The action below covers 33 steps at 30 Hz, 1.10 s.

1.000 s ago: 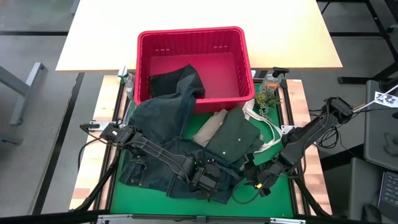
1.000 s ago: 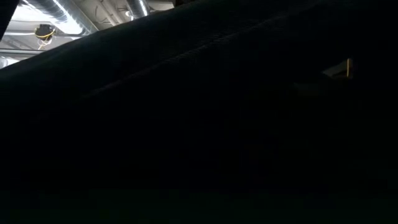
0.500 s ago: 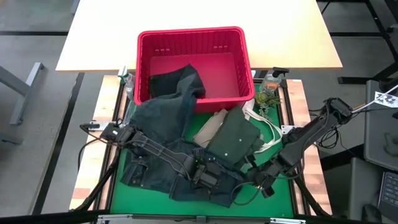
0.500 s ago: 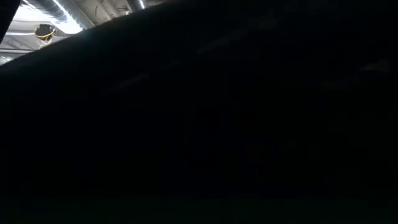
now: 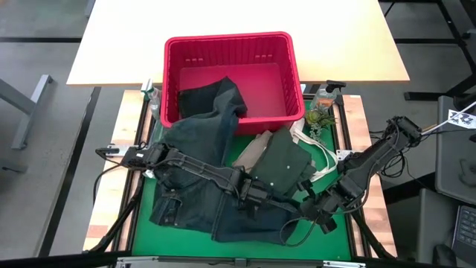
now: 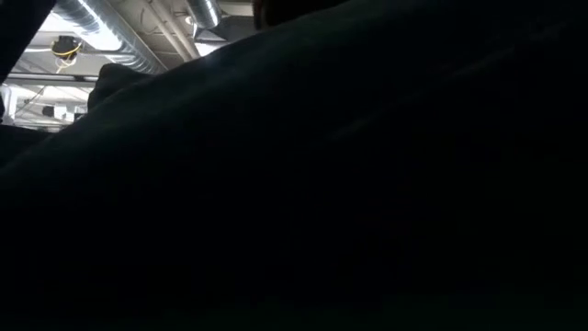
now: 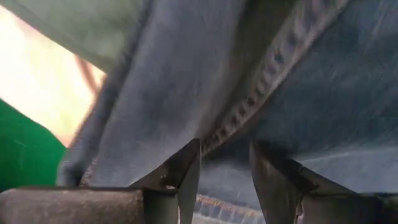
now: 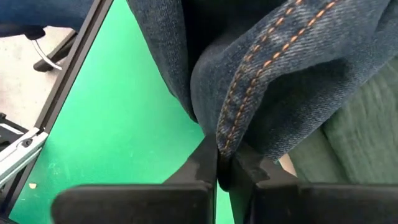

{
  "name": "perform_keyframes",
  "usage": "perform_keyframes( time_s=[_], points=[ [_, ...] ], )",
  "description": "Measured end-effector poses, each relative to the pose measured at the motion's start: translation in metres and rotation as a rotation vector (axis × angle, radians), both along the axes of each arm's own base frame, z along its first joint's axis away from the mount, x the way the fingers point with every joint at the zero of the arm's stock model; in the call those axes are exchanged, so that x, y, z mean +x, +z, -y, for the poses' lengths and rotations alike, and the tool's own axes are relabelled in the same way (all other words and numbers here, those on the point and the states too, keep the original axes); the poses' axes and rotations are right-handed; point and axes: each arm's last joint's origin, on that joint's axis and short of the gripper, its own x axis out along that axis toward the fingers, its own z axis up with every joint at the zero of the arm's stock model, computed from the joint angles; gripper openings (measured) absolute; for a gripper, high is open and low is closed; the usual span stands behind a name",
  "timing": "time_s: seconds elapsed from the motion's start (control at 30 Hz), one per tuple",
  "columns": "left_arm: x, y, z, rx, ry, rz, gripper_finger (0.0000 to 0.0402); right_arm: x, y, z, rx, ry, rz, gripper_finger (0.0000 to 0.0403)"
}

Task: Fold laundry
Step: Fold the dark blue pants

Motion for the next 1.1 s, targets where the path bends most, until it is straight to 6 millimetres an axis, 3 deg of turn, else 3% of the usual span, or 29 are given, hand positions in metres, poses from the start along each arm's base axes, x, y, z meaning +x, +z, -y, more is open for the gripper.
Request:
perform_keyframes(
  time_s=[0.3,0.77,0.93,1.03,1.1],
  points=[
    [-0.005,-0.032,-0.014,0.046,-0.065,-0.104,0.0133,-0.001,0.0,0.001,-0.008,0.003,-0.007,0.0018],
    [-0.013,-0.065,-0.015,0.025,-0.071,-0.172,0.013,-0.001,0.0,0.001,-0.01,0.003,-0.007,0.0018],
    [-0.014,-0.063,-0.015,0.012,-0.065,-0.18,0.0074,-0.001,0.0,0.001,-0.009,0.004,-0.008,0.0008],
    [-0.015,-0.05,-0.014,0.015,-0.028,-0.206,0.0018,-0.001,0.001,-0.001,0.026,0.021,-0.031,0.0006],
    [-0.017,-0.037,-0.013,0.021,-0.006,-0.223,0.0011,-0.001,0.007,-0.003,0.068,0.039,-0.042,0.001]
  ],
)
